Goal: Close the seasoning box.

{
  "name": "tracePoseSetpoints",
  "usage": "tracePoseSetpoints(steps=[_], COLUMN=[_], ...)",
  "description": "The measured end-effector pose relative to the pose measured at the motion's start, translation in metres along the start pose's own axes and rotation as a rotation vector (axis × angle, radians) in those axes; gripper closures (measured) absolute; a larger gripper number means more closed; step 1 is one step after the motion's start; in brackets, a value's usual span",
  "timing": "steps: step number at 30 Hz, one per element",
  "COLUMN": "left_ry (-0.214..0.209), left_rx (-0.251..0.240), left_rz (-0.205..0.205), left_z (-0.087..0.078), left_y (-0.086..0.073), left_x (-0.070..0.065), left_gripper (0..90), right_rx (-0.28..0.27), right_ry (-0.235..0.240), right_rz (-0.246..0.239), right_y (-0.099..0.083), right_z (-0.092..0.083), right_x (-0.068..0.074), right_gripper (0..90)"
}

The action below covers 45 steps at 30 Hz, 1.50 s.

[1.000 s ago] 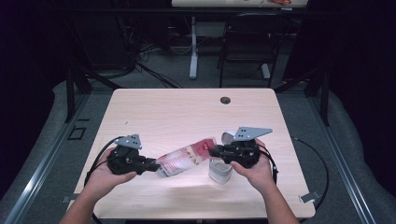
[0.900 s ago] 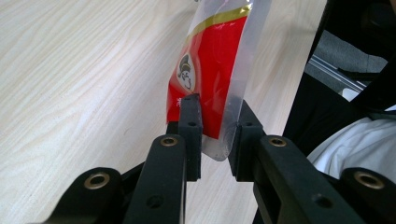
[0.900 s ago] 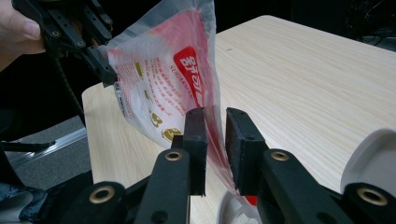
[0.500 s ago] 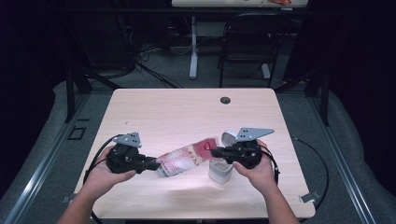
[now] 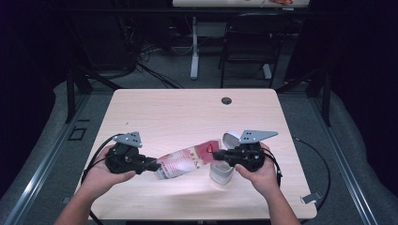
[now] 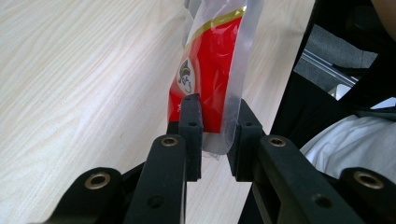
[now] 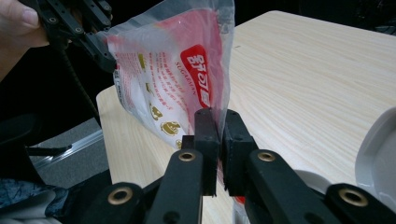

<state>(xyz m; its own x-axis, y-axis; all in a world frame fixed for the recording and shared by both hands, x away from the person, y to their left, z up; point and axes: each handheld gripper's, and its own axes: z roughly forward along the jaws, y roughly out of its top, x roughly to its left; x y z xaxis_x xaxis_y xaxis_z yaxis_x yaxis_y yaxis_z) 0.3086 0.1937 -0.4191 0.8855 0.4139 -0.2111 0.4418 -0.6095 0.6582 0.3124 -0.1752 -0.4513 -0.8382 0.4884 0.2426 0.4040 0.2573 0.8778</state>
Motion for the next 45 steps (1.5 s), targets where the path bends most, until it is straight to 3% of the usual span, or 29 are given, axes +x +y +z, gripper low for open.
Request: tracePoseSetpoints(steps=[11, 26, 45], left_ry=[-0.013, -0.009, -0.004], left_rx=[0.001, 0.008, 0.005], left_rz=[-0.003, 0.003, 0.015], left_z=[-0.001, -0.003, -0.007], left_y=[0.006, 0.013, 0.022], left_x=[0.001, 0.002, 0.0], left_gripper=[78.4, 78.5, 78.6], right_rx=[-0.025, -0.031, -0.03], right_ry=[-0.076, -0.094, -0.116], right_rz=[-0.014, -0.03, -0.043], right_y=[0.001, 0.001, 0.001], right_z=[-0.005, -0.011, -0.012], right_x=[-0.003, -0.004, -0.004], right_gripper=[78.6, 87.3, 89.0])
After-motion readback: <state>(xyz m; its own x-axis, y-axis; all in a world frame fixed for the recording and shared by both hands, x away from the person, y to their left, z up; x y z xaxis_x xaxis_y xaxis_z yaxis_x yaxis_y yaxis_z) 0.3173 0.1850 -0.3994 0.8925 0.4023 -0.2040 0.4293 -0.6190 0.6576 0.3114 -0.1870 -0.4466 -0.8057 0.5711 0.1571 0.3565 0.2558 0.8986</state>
